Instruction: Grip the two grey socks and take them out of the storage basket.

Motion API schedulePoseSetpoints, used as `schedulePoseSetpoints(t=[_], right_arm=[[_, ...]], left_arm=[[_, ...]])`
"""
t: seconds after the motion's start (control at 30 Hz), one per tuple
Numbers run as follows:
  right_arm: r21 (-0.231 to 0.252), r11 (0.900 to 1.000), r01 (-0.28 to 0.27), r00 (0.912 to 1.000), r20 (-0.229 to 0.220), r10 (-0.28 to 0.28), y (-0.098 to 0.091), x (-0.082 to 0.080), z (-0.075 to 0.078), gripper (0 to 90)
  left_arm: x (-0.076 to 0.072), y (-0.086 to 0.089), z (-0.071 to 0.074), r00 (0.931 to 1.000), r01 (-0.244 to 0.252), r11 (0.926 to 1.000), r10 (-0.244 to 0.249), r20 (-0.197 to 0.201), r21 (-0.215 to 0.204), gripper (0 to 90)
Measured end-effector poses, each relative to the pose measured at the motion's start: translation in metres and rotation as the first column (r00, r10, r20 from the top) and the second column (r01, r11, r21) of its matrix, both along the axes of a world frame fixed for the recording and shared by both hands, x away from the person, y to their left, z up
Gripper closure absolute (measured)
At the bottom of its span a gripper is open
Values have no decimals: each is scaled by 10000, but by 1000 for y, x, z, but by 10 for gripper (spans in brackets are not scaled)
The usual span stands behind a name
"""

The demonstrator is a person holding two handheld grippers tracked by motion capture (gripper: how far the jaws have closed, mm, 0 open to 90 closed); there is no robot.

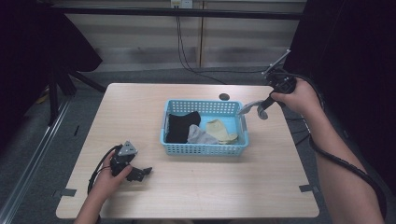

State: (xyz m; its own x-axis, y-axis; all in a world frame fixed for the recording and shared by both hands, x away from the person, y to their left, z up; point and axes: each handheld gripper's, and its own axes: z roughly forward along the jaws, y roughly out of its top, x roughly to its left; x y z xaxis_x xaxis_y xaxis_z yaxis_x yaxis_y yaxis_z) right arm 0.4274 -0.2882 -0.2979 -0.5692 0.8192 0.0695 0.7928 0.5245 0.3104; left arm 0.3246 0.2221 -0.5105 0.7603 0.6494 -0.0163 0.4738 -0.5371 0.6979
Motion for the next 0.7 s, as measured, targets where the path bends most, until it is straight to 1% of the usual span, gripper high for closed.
schedulePoseSetpoints(t=[0.1,0.2,0.37,0.4,0.47,0.53,0.7], right_arm=[[-52,10000,34,10000,10,-34,-3,-1,-2,854],[77,9998,179,9998,-4,-179,-9,-2,-5,853],[13,9997,246,9997,-32,-246,-14,-3,-9,852],[42,9994,337,9994,-26,-337,-18,-3,-11,851],[39,9993,372,9993,-39,-372,-19,-3,-12,850],[16,9985,550,9985,-77,-550,-21,-4,-15,850],[-8,9977,682,9975,-156,-682,-27,-4,-23,850]], left_arm=[[0,0,0,10000,-2,10000,2,0,-3,0],[0,0,0,10000,3,10000,-3,0,2,0],[0,0,0,10000,2,10000,-2,2,4,0],[0,0,0,10000,0,10000,0,0,4,0],[0,0,0,10000,7,10000,-7,8,-11,0],[0,0,0,10000,-5,10000,5,2,4,0],[0,0,0,10000,-12,10000,12,-12,0,0]])
